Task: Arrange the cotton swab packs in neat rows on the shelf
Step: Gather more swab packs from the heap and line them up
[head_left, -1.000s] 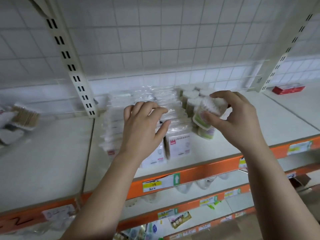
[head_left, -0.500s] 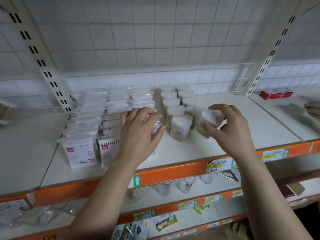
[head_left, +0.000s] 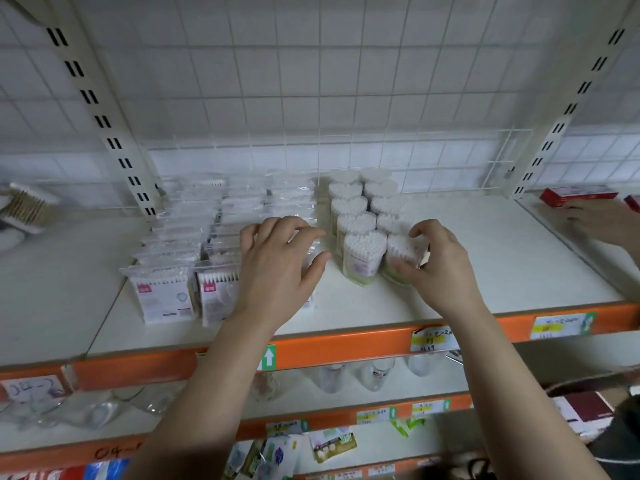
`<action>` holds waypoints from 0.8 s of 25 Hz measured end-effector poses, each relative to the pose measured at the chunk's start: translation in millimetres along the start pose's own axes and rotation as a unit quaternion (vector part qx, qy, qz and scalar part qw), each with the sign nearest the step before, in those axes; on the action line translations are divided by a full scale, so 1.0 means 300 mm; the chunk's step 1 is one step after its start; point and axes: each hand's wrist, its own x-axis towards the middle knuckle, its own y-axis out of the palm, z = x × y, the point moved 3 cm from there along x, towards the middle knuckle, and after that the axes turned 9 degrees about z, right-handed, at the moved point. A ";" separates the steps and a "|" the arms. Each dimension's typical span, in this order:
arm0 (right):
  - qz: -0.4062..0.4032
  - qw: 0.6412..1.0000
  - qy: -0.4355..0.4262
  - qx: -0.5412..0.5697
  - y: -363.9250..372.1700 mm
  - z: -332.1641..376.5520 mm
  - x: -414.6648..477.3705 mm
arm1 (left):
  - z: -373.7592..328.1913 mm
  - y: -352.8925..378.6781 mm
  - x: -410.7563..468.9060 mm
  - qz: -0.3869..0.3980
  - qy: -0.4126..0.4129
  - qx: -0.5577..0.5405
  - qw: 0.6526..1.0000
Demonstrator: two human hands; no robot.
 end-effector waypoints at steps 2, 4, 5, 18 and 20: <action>0.008 1.000 0.002 -0.001 0.005 -0.003 0.007 | 0.004 -0.005 -0.004 -0.003 -0.003 -0.001 1.000; 0.008 1.000 -0.008 -0.016 0.000 0.001 0.006 | 0.011 -0.013 -0.009 -0.009 -0.005 0.005 1.000; -0.001 1.000 -0.018 -0.023 -0.010 0.013 0.004 | 0.017 -0.018 -0.011 -0.011 -0.007 0.007 1.000; -0.022 0.974 -0.223 0.024 0.166 0.501 0.083 | 0.318 -0.219 -0.167 -0.068 -0.105 0.112 0.986; -0.002 0.967 -0.251 0.034 0.251 0.613 0.091 | 0.413 -0.267 -0.216 -0.071 -0.124 0.124 0.982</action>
